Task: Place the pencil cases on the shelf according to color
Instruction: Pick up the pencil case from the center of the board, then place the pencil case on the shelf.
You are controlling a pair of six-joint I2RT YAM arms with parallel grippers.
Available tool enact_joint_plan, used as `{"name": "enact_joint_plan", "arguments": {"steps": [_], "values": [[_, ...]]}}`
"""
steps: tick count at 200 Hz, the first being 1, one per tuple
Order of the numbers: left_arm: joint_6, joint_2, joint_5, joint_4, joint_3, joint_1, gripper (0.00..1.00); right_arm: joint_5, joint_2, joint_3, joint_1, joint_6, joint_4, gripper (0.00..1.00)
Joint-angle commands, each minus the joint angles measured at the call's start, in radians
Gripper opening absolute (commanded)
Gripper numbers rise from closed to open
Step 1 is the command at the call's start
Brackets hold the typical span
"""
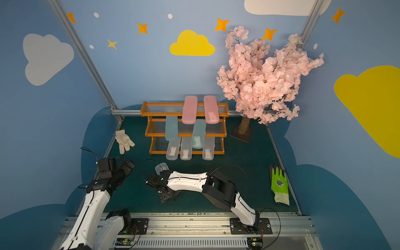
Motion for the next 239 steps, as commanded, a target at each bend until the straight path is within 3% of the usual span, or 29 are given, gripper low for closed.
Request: {"name": "enact_joint_plan", "arguments": {"steps": [1, 30, 114, 177, 239], "values": [[0.024, 0.003, -0.02, -0.014, 0.032, 0.003, 1.0, 0.058, -0.055, -0.035, 0.003, -0.015, 0.058, 0.7], [0.03, 0.01, -0.015, -0.016, 0.042, 0.004, 1.0, 0.091, -0.079, -0.049, 0.01, -0.019, 0.063, 0.58], [0.044, -0.014, -0.031, -0.001, 0.039, 0.004, 1.0, 0.12, -0.232, -0.02, 0.027, -0.046, -0.004, 0.57], [0.034, 0.076, -0.031, 0.056, 0.098, 0.003, 1.0, 0.034, -0.078, 0.235, -0.054, -0.024, -0.074, 0.54], [0.03, 0.126, -0.042, 0.08, 0.152, 0.003, 1.0, -0.048, 0.107, 0.431, -0.147, 0.082, -0.076, 0.52]]}}
